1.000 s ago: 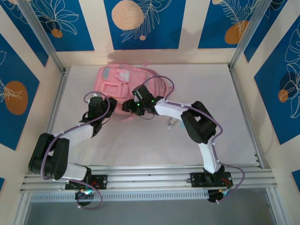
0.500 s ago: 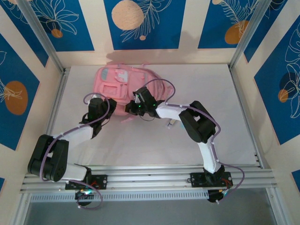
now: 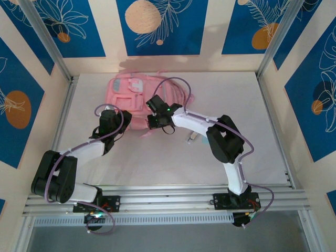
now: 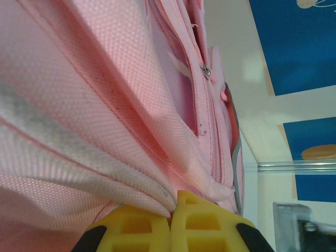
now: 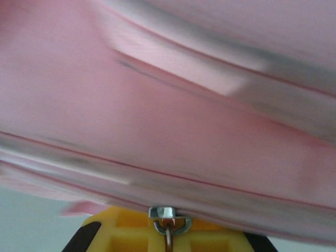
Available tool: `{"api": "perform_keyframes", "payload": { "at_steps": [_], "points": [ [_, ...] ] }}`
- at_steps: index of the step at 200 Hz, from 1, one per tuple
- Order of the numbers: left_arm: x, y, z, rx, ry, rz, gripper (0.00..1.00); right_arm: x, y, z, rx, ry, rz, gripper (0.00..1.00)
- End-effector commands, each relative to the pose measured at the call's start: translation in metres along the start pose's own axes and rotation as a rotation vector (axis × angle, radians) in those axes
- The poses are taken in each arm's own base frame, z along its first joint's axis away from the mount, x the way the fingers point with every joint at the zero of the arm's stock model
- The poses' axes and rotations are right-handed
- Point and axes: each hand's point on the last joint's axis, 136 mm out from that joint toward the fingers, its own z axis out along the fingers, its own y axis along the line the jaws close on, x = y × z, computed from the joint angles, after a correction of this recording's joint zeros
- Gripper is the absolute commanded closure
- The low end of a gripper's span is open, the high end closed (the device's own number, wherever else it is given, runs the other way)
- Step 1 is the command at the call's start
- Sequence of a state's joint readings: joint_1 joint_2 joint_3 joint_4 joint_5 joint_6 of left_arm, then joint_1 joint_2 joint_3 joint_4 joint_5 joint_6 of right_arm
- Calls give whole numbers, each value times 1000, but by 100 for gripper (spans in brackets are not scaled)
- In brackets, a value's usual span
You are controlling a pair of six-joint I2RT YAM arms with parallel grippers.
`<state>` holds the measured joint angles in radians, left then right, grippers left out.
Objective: Pack the student bag
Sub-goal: Unzip the student bag at the top-center of the table.
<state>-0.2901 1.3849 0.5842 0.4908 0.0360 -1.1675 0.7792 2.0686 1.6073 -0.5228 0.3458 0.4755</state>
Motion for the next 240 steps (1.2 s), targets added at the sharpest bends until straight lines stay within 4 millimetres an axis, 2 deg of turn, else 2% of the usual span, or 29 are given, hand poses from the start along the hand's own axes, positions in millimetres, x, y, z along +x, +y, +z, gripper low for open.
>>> {"api": "perform_keyframes", "payload": {
  "at_steps": [1,24,35,76,116,132,144,175,198,220,231,240],
  "points": [
    [-33,-23,-4,67,-127,48,100,51,-76,-1,310,242,-147,100],
    [-33,-22,-4,60,-124,53,100,46,-46,-7,91,251,-91,100],
    [-33,-22,-4,57,-124,56,100,42,-47,-9,71,239,-74,100],
    [-36,-17,-9,32,-125,86,100,36,-102,-9,232,225,-88,100],
    [-45,-4,-11,-4,-120,104,100,31,-179,-19,470,243,-112,100],
    [-51,1,-8,-21,-108,119,100,27,-195,-25,507,249,-113,100],
    [-57,6,-5,-42,-110,139,100,26,-182,-25,426,246,-132,100],
    [-78,13,8,-69,-135,150,100,37,-88,-26,-41,281,-150,100],
    [-90,15,12,-92,-170,166,100,47,-49,-43,-239,366,-74,100],
    [-97,18,16,-120,-178,202,100,58,-37,-62,-326,478,23,100],
    [-99,20,17,-128,-179,206,100,65,-43,-64,-285,507,37,100],
    [-100,22,18,-130,-182,205,100,71,-56,-62,-202,518,32,100]
  ]
}}
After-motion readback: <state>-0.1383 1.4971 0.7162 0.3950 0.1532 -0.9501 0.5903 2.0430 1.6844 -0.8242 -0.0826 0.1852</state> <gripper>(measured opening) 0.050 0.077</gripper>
